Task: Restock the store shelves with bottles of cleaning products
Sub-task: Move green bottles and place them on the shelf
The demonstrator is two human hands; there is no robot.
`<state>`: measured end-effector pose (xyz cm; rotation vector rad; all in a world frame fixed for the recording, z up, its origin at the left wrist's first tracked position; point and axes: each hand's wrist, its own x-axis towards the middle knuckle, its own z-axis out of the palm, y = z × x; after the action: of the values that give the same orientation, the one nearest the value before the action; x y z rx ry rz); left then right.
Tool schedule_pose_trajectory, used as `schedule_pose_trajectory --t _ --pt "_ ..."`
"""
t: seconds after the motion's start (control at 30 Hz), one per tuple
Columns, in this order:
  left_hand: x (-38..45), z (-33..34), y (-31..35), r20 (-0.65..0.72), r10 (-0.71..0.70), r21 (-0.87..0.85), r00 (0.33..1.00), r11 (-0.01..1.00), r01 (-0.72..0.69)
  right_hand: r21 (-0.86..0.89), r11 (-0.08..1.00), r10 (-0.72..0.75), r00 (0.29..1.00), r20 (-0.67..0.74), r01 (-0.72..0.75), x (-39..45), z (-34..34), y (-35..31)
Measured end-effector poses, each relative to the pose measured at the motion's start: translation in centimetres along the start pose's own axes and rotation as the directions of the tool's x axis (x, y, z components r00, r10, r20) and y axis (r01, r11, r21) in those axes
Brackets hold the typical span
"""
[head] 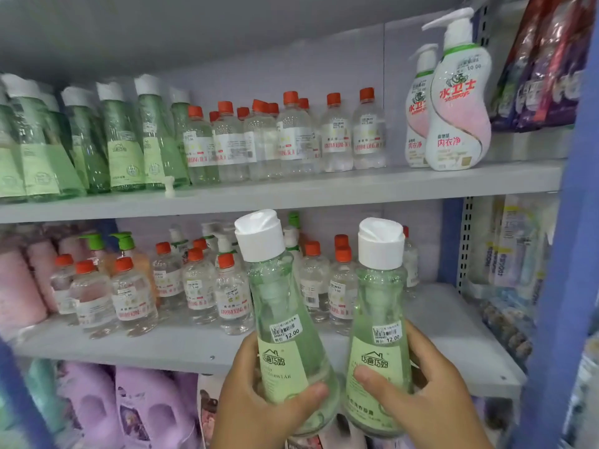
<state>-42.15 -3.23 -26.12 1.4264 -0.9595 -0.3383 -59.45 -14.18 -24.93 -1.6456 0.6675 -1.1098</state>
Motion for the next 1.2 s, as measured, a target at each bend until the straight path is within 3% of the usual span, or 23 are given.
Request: schedule_pose_trajectory --t 0.23,0.5,0.73,1.03,1.2 --pt "-0.3 -8.0 4.4 -0.014 0.095 -0.018 0.995 0.995 -0.096 0.017 0.990 -0.140 0.990 0.016 0.139 -2.0 6.3 -7.2" --pt "2.8 -23.0 9.6 -0.019 0.251 0.084 0.968 0.965 -0.249 0.046 0.943 -0.332 0.942 0.049 0.329 -2.4 19.4 -16.4" --pt "7.8 -33.0 12.7 -0.094 0.342 0.200 0.935 0.926 -0.319 0.089 0.905 -0.416 0.909 -0.009 0.416 1.0 29.6 -22.6" --pt "14.8 -37.5 13.2 -0.238 0.328 0.181 0.914 0.940 -0.290 0.002 0.876 -0.483 0.875 -0.031 0.483 8.4 35.5 -24.8" --pt "18.0 -37.6 13.0 -0.273 0.309 0.241 0.911 0.939 -0.246 -0.027 0.897 -0.440 0.898 0.033 0.440 12.8 36.6 -23.9"
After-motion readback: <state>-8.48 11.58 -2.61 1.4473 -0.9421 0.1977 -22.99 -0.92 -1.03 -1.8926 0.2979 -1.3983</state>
